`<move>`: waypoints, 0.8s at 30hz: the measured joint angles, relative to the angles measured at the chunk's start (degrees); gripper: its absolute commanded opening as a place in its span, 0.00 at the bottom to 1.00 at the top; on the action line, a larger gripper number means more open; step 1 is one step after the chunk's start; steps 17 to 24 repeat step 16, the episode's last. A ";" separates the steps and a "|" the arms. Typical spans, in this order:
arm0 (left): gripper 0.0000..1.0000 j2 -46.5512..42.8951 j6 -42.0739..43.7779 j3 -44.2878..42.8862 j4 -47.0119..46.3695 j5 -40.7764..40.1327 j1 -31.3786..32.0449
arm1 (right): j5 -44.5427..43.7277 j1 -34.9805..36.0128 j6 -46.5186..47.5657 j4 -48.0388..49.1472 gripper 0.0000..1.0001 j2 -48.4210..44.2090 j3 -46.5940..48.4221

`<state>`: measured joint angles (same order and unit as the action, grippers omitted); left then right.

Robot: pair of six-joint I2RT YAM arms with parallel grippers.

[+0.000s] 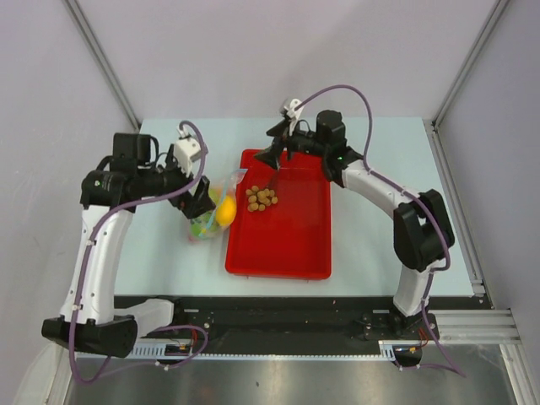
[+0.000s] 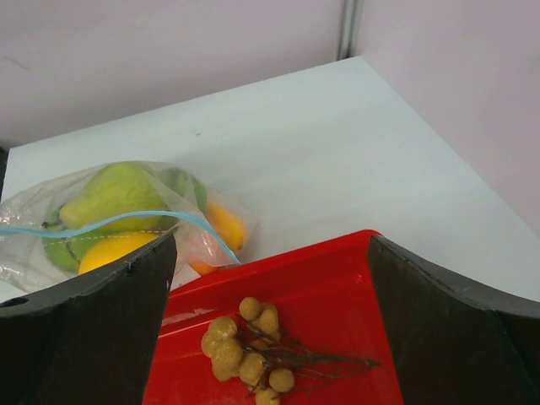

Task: Place the food in the zip-top bag and seal the zipper
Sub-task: Reset both arms

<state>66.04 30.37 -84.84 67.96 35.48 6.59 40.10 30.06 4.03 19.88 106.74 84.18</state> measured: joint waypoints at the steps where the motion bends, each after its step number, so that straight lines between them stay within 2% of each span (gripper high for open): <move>1: 1.00 0.70 -1.42 -1.62 -0.35 -0.46 0.00 | -0.37 -0.61 -0.28 -0.59 1.00 -0.90 -0.02; 6: 1.00 7.02 -10.08 -8.33 -4.11 -2.01 -1.81 | -3.72 -5.70 -3.91 -4.94 1.00 -7.06 -0.17; 9: 1.00 10.71 -15.23 -9.97 -7.10 -1.79 -5.60 | -5.86 -10.32 -6.64 -8.57 1.00 -10.82 -0.20; 13: 1.00 15.04 -19.91 -11.52 -11.13 -2.75 -10.19 | -8.48 -17.68 -9.55 -14.45 1.00 -15.34 -1.05; 16: 1.00 17.51 -21.49 -11.54 -13.60 -5.07 -11.28 | -9.57 -24.30 -11.21 -19.56 1.00 -18.03 -2.43; 24: 1.00 17.51 -21.49 -11.54 -13.60 -5.07 -11.28 | -9.57 -24.30 -11.21 -19.56 1.00 -18.03 -2.43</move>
